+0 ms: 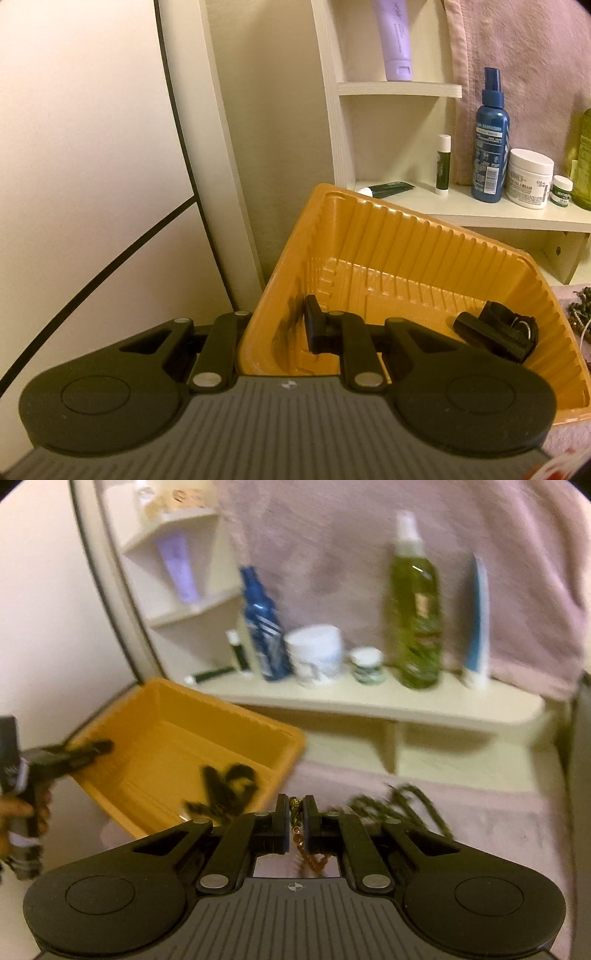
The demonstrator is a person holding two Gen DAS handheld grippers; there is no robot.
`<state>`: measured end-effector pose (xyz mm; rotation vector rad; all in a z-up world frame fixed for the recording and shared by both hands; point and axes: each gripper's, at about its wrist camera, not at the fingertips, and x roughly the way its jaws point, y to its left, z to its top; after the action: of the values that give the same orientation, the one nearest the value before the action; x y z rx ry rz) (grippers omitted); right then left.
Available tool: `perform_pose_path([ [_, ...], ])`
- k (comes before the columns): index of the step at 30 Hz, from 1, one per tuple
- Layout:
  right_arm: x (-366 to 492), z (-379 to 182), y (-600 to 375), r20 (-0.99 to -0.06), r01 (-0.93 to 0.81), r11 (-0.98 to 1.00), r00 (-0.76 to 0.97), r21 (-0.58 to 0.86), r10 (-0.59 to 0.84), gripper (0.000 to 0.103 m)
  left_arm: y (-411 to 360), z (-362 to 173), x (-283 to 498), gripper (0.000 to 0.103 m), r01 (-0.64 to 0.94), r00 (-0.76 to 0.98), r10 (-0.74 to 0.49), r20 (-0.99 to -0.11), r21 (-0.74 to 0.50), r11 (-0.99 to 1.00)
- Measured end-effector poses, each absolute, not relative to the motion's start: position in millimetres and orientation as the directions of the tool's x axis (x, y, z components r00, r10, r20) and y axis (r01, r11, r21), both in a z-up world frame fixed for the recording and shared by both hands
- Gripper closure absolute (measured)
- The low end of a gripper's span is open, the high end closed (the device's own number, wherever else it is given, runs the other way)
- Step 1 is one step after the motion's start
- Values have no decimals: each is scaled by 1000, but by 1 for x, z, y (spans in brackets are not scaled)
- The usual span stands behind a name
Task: Organize jewelry
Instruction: 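Carry the brown-bead piece into the orange tray and open the right gripper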
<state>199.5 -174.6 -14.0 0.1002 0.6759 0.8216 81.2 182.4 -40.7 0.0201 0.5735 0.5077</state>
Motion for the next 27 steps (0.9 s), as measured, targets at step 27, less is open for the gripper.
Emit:
perform_pose_path([
  [27, 219, -28, -10, -536, -807, 485, 259, 337, 803, 96, 186, -46, 91, 86, -450, 712, 454, -535, 149, 880],
])
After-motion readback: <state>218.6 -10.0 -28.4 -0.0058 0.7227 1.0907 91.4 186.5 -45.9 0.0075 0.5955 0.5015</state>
